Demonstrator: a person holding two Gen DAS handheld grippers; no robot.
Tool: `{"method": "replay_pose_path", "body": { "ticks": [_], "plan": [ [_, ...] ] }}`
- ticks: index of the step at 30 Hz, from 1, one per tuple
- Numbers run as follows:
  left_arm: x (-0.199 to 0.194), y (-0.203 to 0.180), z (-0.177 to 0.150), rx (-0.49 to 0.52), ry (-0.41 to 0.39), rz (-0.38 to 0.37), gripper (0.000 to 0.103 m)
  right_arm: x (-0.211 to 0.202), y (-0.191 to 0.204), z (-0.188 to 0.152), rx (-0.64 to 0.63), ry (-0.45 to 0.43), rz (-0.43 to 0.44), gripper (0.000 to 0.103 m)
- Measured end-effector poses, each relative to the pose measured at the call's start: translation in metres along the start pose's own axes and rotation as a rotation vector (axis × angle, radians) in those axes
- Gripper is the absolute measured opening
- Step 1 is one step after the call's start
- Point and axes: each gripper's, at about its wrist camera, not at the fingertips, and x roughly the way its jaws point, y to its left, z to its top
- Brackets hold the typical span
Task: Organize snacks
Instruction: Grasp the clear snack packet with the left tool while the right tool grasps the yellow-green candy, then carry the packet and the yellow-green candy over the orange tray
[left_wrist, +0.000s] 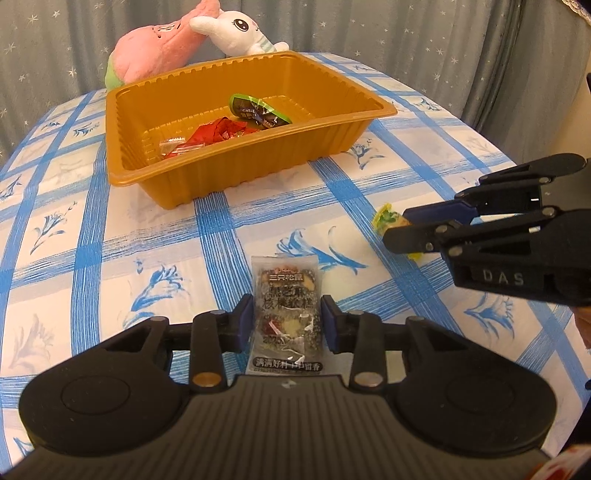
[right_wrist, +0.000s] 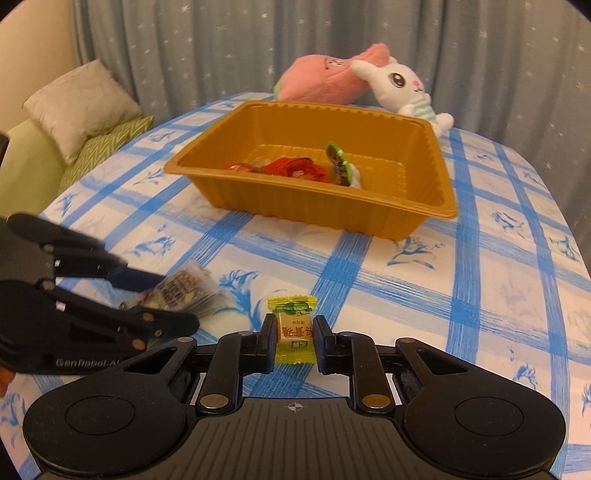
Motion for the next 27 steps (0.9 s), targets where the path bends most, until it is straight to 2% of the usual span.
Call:
{"method": "replay_pose_path", "body": {
  "ticks": [8,20,27],
  "plan": [
    [-0.015,0.001,0.007,-0.036,-0.06,0.001,0.034,-0.006,-0.004,0.008,0.058,-0.029,-0.011,0.021],
    [-0.056,0.016,0.047,-0.083,-0.233,0.041,0.034,-0.036,-0.013,0.042,0.151,-0.184,-0.038,0.021],
    [-0.06,0.026,0.076,-0.107,-0.284,0.058,0.034,-0.041,-0.015,0.068,0.177,-0.252,-0.06,0.021]
  ]
}}
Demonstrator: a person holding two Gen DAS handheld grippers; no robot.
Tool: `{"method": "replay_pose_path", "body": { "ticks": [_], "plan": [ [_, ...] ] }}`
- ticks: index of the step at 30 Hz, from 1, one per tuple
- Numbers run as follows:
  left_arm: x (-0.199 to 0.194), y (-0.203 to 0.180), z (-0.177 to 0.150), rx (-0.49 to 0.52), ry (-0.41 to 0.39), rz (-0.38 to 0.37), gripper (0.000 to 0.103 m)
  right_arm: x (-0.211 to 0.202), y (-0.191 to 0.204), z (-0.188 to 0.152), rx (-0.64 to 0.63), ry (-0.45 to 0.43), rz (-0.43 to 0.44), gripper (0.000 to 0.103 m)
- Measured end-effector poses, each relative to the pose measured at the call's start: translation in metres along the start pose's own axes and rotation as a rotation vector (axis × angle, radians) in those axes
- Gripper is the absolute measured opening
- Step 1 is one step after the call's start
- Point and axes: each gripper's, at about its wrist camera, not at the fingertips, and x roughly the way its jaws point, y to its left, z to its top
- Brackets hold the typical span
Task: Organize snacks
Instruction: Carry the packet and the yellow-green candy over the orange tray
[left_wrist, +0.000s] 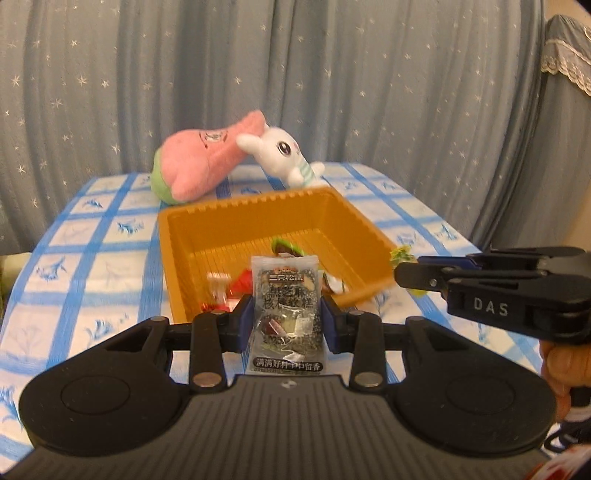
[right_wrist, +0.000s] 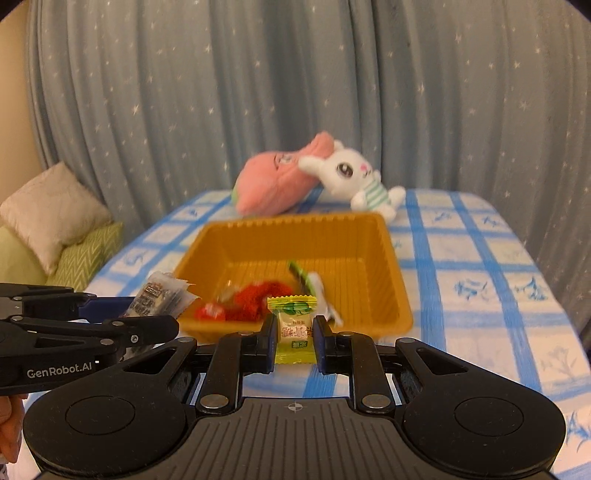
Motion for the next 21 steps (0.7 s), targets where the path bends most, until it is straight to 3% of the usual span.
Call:
{"method": "replay_pose_path", "body": {
  "ticks": [10,21],
  "plan": [
    [0.033,0.019,0.031,-0.04,-0.021,0.024,0.034,0.022,-0.002,0.029,0.013,-0.047,-0.026,0.021],
    [0.069,0.041,0.045,-0.081,-0.008,0.043,0.034,0.067,-0.021,0.043,0.05,-0.031,-0.054,0.021]
  ]
}}
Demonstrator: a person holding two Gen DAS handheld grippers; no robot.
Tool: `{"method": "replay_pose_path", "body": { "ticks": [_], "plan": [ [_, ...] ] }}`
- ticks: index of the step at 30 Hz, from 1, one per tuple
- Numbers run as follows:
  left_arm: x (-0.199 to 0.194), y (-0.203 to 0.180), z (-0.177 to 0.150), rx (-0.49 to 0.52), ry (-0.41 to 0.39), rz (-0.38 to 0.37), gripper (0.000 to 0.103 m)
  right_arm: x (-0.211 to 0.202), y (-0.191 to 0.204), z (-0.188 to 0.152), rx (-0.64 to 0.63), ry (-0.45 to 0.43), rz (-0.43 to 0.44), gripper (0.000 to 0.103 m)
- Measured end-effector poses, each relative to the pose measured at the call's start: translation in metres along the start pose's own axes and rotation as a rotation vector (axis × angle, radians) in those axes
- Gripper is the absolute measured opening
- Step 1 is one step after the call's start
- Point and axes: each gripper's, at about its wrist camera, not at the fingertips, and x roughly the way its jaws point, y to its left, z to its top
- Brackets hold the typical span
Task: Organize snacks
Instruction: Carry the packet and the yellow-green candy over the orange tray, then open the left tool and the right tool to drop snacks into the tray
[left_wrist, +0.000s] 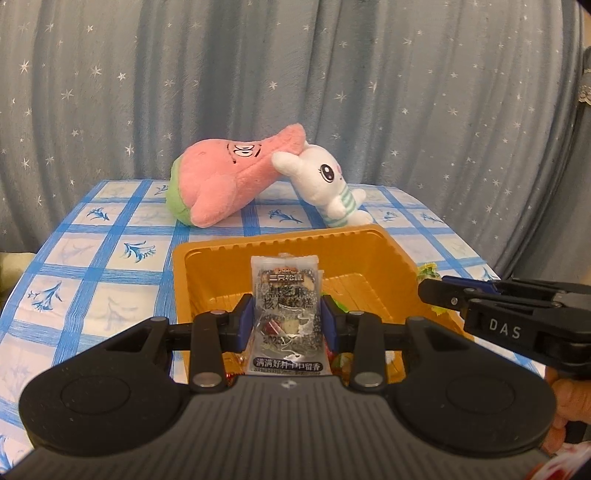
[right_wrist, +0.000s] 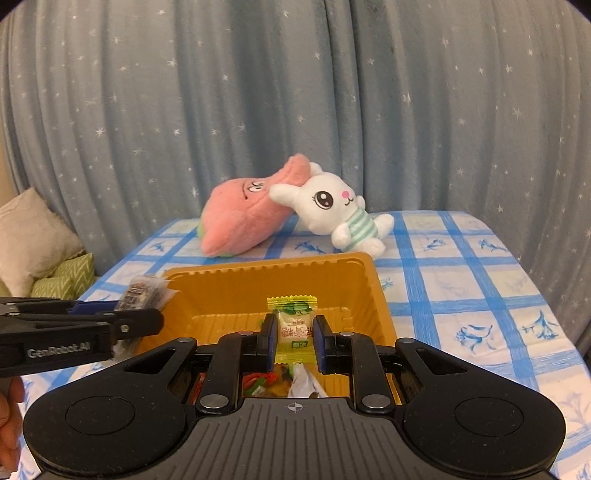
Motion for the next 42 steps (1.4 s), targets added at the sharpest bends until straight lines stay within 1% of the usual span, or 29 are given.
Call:
{"method": "replay_pose_path", "body": {
  "ticks": [5,11,20,27,31,32,33,34,38,42],
  "plan": [
    [0.014,0.003,0.003,0.003,0.011,0.014,0.034,0.019,-0.007,0.001,0.017,0.018,-0.013,0.021],
    [0.026,0.005,0.002,0.005,0.033,0.023,0.034,0.037,-0.01,-0.005,0.022,0.062,-0.019,0.021],
    [0.042,0.006,0.0,0.004,0.062,0.031,0.034,0.041,-0.016,-0.006,0.046,0.078,-0.028,0.021],
    [0.045,0.005,-0.003,0.004,0.074,0.027,0.034,0.039,-0.018,-0.004,0.062,0.073,-0.026,0.021],
    [0.049,0.007,-0.001,-0.011,0.084,0.008,0.035,0.039,-0.018,-0.003,0.063,0.072,-0.026,0.021],
    [0.048,0.007,0.0,-0.022,0.075,0.001,0.037,0.039,-0.018,-0.004,0.063,0.072,-0.026,0.021],
    [0.048,0.008,0.0,-0.029,0.069,0.002,0.043,0.04,-0.018,-0.004,0.063,0.074,-0.024,0.021],
    [0.047,0.009,0.001,-0.029,0.065,0.007,0.044,0.04,-0.018,-0.003,0.063,0.075,-0.022,0.021],
    [0.044,0.014,0.002,-0.034,0.059,0.029,0.044,0.039,-0.019,-0.003,0.069,0.074,-0.02,0.021],
    [0.042,0.019,0.003,-0.045,0.058,0.035,0.045,0.038,-0.019,-0.002,0.072,0.07,-0.018,0.021]
  ]
}}
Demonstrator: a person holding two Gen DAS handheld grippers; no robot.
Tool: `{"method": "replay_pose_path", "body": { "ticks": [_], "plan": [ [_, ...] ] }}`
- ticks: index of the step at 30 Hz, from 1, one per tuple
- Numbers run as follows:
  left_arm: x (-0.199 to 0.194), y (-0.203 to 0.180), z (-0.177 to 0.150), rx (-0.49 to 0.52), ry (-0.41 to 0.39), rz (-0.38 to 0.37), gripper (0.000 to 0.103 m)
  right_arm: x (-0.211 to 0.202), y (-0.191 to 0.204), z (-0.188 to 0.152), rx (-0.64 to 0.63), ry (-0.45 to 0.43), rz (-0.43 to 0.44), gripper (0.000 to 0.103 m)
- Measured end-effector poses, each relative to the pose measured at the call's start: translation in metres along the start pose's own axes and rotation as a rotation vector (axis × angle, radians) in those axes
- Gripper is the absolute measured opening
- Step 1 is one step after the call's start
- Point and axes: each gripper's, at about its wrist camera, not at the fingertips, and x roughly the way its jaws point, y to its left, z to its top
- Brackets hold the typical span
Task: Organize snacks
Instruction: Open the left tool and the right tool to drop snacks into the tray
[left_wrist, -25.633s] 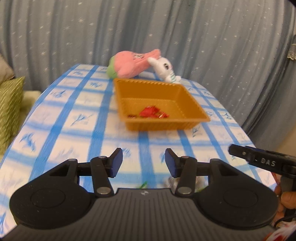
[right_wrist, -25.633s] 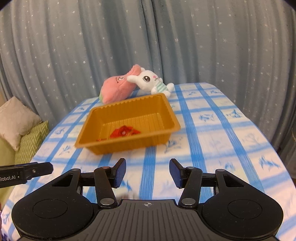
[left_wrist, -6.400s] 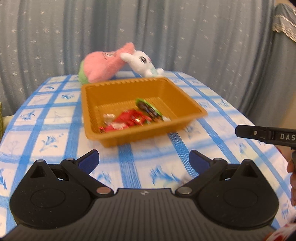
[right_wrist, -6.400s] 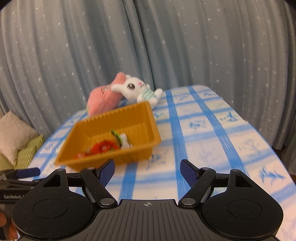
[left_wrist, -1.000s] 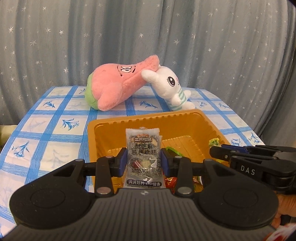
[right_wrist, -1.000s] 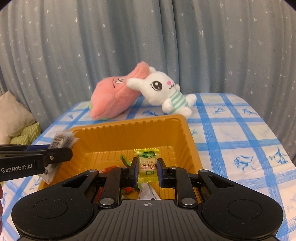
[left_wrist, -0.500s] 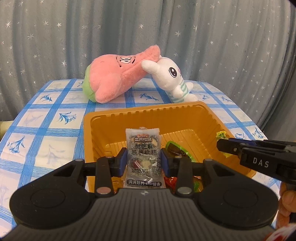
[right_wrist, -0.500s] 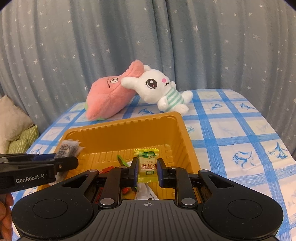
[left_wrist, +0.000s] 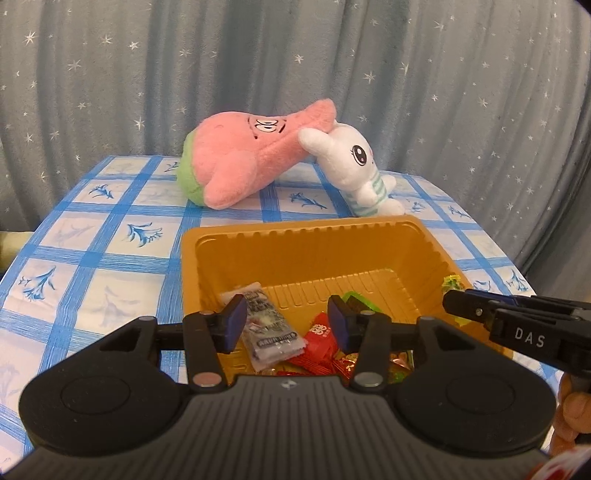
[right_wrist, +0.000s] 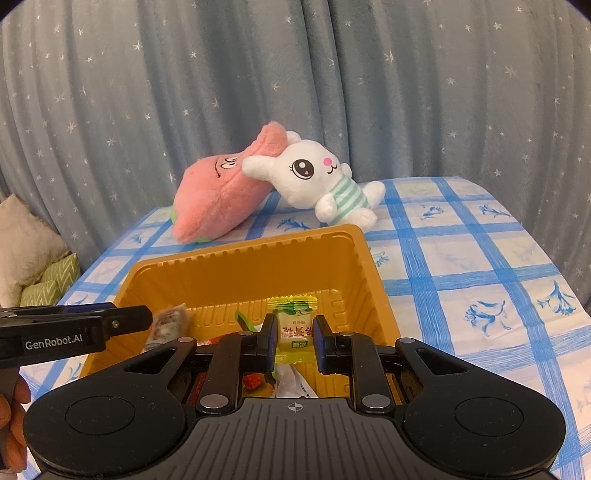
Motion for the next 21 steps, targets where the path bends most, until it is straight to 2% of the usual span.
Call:
{"method": "replay_pose_path", "body": {
  "ticks": [21],
  "plan": [
    [0.0008,-0.0014,-0.0032,0.011,0.013,-0.001,0.048,-0.0012,0.0018,0.0009,0.01,-0.032,0.03,0.021]
  ]
}}
